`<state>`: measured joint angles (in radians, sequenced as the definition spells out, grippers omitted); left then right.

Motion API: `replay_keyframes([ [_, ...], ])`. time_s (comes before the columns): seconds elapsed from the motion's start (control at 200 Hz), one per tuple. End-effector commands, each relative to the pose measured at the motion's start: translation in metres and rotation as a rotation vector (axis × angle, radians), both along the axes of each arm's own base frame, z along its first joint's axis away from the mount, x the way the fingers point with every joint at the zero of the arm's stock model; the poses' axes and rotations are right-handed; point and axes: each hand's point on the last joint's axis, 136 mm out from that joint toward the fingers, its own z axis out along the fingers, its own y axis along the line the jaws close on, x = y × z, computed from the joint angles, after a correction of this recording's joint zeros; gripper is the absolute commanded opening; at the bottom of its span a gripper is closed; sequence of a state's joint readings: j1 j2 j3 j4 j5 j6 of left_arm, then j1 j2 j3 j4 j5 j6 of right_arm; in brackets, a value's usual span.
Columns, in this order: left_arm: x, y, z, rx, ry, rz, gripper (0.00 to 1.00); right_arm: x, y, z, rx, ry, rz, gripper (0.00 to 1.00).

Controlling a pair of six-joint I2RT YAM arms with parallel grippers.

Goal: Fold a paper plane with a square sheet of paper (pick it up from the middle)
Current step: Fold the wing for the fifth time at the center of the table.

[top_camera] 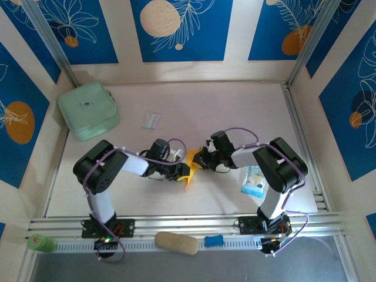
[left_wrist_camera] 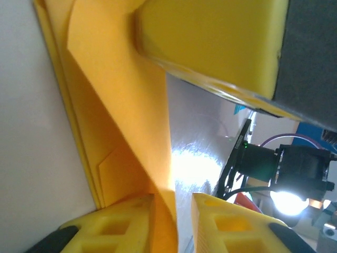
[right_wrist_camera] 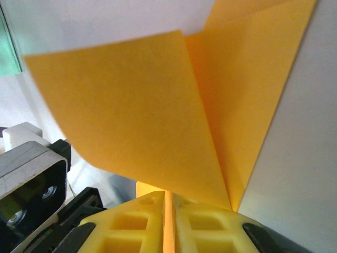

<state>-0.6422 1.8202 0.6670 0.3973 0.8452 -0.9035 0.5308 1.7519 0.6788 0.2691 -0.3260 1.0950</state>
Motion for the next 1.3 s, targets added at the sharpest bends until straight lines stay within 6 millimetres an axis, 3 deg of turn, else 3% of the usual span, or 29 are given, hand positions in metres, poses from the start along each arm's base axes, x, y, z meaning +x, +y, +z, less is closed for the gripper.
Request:
replay_keyframes([
  [0.0, -0.013, 0.019, -0.015, 0.109, 0.028, -0.022, 0.25, -0.018, -0.018, -0.032, -0.119, 0.109, -0.041, 0.13],
  [0.305, -0.027, 0.020, -0.018, 0.212, -0.005, -0.132, 0.24, -0.017, -0.015, -0.026, -0.128, 0.100, -0.035, 0.13],
  [0.59, -0.029, 0.026, -0.019, 0.242, -0.023, -0.120, 0.07, -0.020, -0.017, -0.026, -0.134, 0.099, -0.035, 0.13],
  [0.9, -0.028, 0.028, -0.013, 0.239, -0.046, -0.110, 0.15, -0.023, -0.020, -0.025, -0.141, 0.098, -0.040, 0.13],
  [1.085, -0.028, 0.028, -0.011, 0.239, -0.053, -0.110, 0.04, -0.023, -0.020, -0.024, -0.142, 0.098, -0.041, 0.13],
  [1.295, -0.029, 0.029, -0.013, 0.242, -0.049, -0.106, 0.06, -0.023, -0.020, -0.025, -0.142, 0.101, -0.038, 0.13],
])
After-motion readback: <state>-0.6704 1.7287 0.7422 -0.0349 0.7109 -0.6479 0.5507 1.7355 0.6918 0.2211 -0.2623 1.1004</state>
